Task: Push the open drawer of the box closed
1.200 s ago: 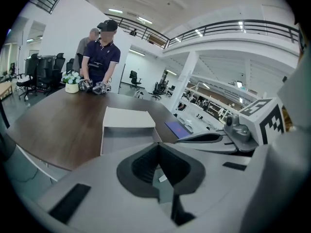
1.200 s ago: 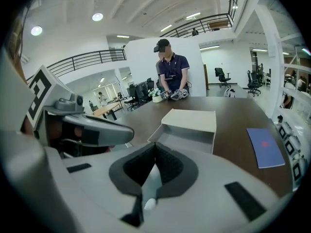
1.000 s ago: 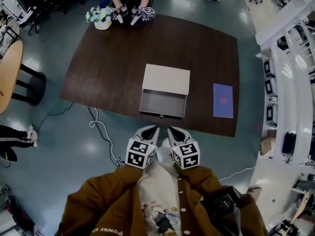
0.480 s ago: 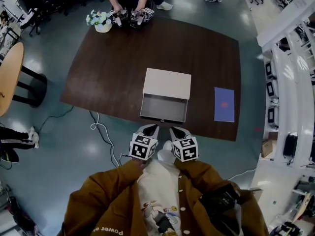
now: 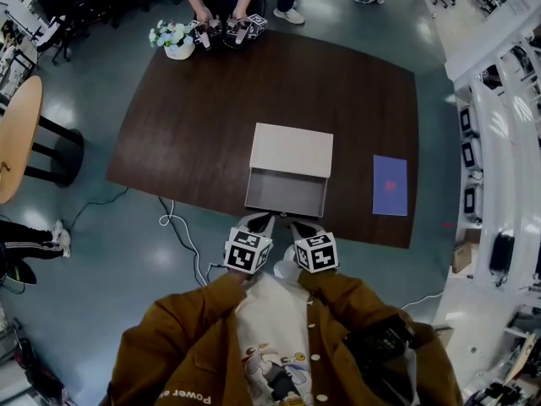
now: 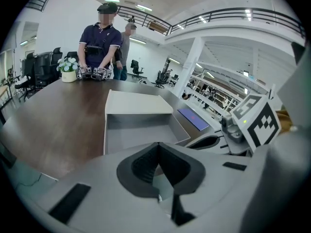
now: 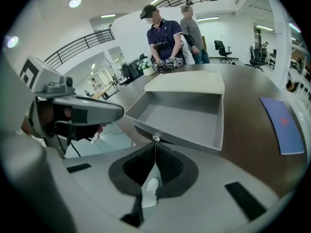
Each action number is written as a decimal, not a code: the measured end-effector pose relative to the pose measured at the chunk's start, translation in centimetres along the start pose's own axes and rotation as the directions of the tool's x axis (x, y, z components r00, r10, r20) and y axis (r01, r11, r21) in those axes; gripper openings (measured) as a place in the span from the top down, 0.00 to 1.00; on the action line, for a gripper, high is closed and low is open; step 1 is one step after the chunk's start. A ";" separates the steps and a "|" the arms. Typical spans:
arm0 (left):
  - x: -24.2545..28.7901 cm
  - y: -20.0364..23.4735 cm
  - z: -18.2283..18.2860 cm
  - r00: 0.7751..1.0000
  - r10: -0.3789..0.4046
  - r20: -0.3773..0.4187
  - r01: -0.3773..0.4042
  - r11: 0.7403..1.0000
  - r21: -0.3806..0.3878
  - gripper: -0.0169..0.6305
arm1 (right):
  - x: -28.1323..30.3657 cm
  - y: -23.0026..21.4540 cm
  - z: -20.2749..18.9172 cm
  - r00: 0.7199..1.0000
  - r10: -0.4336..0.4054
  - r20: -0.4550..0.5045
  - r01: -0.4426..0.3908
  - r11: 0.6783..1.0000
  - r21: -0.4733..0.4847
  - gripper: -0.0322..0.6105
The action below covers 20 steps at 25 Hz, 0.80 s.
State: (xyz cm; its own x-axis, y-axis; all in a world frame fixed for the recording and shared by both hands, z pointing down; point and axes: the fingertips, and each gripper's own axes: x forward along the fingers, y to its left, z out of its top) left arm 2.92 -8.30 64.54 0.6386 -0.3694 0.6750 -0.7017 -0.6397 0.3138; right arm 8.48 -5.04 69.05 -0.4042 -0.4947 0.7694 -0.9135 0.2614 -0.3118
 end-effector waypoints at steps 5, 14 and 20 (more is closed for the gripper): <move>0.0 0.2 0.3 1.000 -0.011 0.000 0.011 1.000 0.005 0.97 | 1.2 -0.7 -0.1 1.000 -0.007 -0.010 0.007 1.000 0.021 0.94; -0.1 0.4 0.8 1.000 -0.015 0.006 0.015 1.000 0.004 0.97 | 2.1 -1.2 1.2 1.000 -0.013 -0.010 0.013 1.000 0.024 0.94; 0.2 0.5 1.0 1.000 -0.011 0.008 0.011 1.000 -0.005 0.97 | 2.3 -1.5 1.5 1.000 -0.013 -0.008 0.013 1.000 0.019 0.94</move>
State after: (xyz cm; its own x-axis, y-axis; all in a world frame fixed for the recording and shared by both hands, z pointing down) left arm 2.97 -9.36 64.18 0.6492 -0.3676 0.6659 -0.6958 -0.6407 0.3247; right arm 8.81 -7.79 70.46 -0.3917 -0.4916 0.7778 -0.9195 0.2389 -0.3121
